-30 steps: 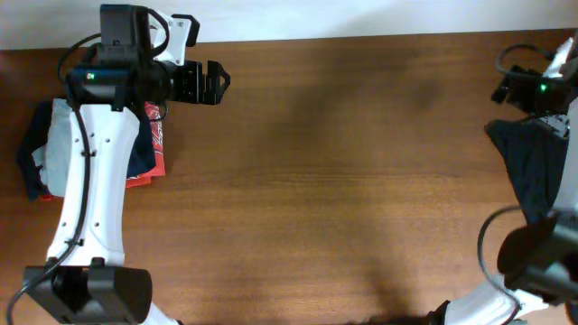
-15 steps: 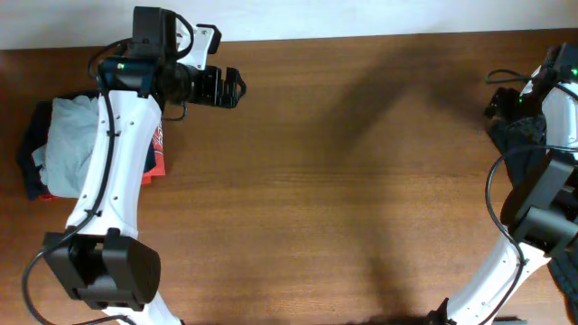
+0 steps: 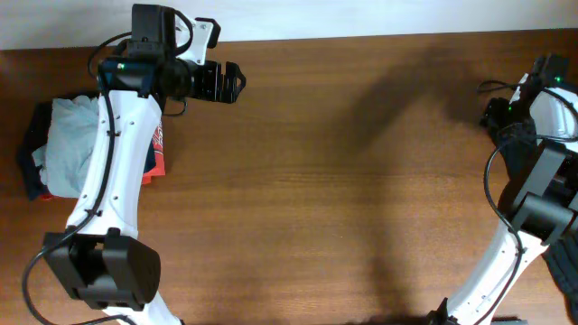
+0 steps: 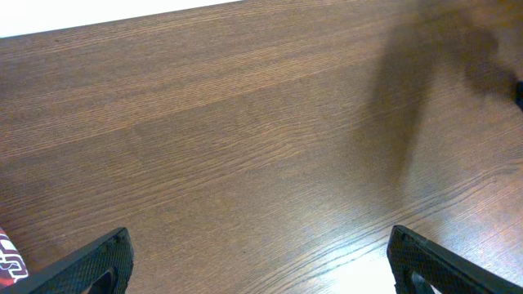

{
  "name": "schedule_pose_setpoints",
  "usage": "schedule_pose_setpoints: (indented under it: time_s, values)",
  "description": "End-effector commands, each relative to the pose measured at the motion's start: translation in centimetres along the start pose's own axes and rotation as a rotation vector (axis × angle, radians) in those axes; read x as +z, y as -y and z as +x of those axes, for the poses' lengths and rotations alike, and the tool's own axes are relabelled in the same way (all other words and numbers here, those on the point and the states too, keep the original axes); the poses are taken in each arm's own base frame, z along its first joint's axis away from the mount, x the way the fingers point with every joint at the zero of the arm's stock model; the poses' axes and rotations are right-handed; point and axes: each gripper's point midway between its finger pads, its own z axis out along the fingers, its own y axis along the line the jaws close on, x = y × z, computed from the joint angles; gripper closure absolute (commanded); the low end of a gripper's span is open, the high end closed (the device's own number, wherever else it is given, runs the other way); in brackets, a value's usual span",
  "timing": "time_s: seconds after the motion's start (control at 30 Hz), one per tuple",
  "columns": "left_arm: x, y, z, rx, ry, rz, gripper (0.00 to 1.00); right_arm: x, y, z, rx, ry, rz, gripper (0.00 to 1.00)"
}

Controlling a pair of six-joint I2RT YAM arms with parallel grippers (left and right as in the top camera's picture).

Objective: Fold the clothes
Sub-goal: 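Reach the right gripper to the dark garment at the right edge and grasp it, then drag the dark garment leftward to the table center with the right gripper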

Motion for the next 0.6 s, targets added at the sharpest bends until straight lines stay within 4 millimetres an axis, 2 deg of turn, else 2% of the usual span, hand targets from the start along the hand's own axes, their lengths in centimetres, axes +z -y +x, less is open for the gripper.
schedule_pose_setpoints:
  time_s: [0.0,0.07,0.13,0.17,0.23,0.37,0.5,0.57]
  values:
    - [0.2,-0.2,-0.3,0.022,0.004,-0.008,0.01,2.1,0.5,0.9,-0.013,-0.037,0.024,0.26]
    - [0.2,-0.2,-0.4,0.023,0.006,-0.008,0.01,2.3,0.7,1.0,-0.013,-0.041,0.035,0.31]
    - [0.2,-0.2,-0.4,0.024,0.009,-0.008,0.01,2.5,0.9,1.0,-0.013,-0.042,0.045,0.42]
    - [0.2,-0.2,-0.5,0.024,0.011,-0.009,0.01,2.5,0.9,1.0,-0.013,-0.041,0.045,0.52]
    - [0.2,-0.2,-0.6,0.026,0.014,-0.008,0.02,2.5,0.9,0.9,-0.013,-0.040,0.044,0.64]
    - [0.2,-0.3,-1.0,0.031,0.030,-0.010,0.03,2.5,0.8,1.1,-0.014,-0.048,0.044,0.95]
    - [0.2,-0.3,-1.1,0.034,0.036,-0.010,0.06,2.4,0.3,1.6,-0.015,-0.069,0.015,0.96]
    - [0.2,-0.3,-1.2,0.035,0.039,-0.010,0.06,2.4,-0.9,2.0,-0.019,-0.084,-0.039,0.96]
